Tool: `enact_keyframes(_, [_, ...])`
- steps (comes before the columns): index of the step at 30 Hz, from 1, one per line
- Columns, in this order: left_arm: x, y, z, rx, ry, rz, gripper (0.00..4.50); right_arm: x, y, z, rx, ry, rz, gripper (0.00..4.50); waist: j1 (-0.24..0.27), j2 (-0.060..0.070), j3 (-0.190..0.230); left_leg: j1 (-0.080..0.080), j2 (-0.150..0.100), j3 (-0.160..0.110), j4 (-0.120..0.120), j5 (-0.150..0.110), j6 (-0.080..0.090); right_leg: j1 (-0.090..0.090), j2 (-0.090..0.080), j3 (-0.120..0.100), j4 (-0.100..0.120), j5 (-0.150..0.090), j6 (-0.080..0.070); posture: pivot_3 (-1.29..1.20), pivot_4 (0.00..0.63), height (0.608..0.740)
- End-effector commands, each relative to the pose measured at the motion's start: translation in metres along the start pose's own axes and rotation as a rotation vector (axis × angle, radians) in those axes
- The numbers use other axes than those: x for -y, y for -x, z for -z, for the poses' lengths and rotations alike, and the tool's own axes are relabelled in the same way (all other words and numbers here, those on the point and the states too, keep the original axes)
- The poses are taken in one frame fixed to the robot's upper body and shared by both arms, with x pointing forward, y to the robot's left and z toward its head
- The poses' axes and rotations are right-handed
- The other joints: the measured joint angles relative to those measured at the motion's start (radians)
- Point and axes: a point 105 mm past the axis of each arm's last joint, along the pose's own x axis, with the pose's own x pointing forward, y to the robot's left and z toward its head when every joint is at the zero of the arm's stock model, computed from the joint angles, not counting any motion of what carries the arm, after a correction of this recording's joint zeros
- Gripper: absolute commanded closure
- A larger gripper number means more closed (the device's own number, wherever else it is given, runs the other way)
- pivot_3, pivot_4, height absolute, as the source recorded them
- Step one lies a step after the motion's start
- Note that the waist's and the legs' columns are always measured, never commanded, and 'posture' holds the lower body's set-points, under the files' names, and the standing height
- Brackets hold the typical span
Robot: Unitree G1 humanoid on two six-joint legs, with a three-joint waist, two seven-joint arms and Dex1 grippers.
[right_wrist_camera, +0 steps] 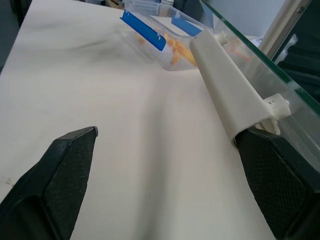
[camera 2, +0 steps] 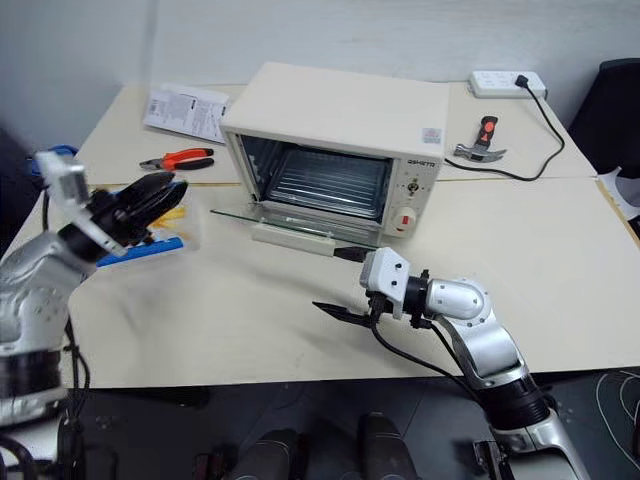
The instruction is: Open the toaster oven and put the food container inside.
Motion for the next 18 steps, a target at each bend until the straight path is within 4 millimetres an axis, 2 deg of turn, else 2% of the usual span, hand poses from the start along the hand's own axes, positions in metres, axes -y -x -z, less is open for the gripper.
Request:
enact_keyframes(1, [0.0,-0.02,0.007,-0.036,-0.076,0.06,4.02,-0.006,0.002,-0.006,0.019,0.055,-0.017,0.0,-0.005,0.0,0.0,0.0,0.0,0.0,0.0,0.0,0.0,-0.001,0.0,0.0,0.0,0.0,0.0,0.0,0.15,0.74])
enact_keyframes(2, [0.004,-0.025,0.012,-0.057,-0.083,0.097,4.32,-0.007,0.005,-0.004,0.008,0.054,-0.013,0.0,-0.007,0.0,0.0,0.0,0.0,0.001,-0.001,0.0,0.0,-0.001,0.0,0.0,0.0,0.0,0.0,0.0,0.15,0.74])
enact_keyframes(4, [0.016,-0.029,0.022,-0.104,-0.105,0.192,4.32,-0.01,0.012,0.003,-0.01,0.042,0.006,0.0,-0.01,0.0,0.0,0.0,0.0,0.001,-0.002,0.0,0.0,-0.001,0.0,-0.001,0.0,0.0,0.0,0.0,0.15,0.74])
enact_keyframes(8, [0.03,-0.023,0.038,-0.18,-0.124,0.301,4.32,-0.022,0.038,0.015,-0.051,0.011,0.051,0.0,-0.005,0.0,0.0,-0.002,0.0,0.0,-0.001,-0.001,0.001,-0.001,-0.001,-0.001,-0.001,0.0,0.0,0.0,0.15,0.74])
enact_keyframes(11, [0.041,-0.007,0.057,-0.275,-0.134,0.363,4.32,-0.033,0.074,0.027,-0.112,-0.03,0.111,0.0,0.002,0.0,0.0,-0.002,0.0,0.001,0.0,-0.001,0.001,-0.001,-0.001,0.0,-0.001,0.0,0.0,0.0,0.15,0.74])
enact_keyframes(14, [0.043,0.003,0.071,-0.318,-0.148,0.334,4.32,-0.033,0.098,0.026,-0.111,-0.056,0.186,0.0,0.004,-0.001,0.0,-0.001,0.0,0.001,0.002,0.0,0.001,0.0,-0.001,0.0,0.0,0.0,0.0,0.0,0.15,0.74])
enact_keyframes(18, [0.05,0.014,0.086,-0.348,-0.158,0.276,4.32,-0.02,0.108,0.011,-0.013,-0.077,0.275,0.0,0.003,-0.001,0.0,0.001,0.0,0.001,0.002,0.001,0.001,0.003,-0.001,0.001,0.001,0.0,0.001,0.0,0.15,0.74])
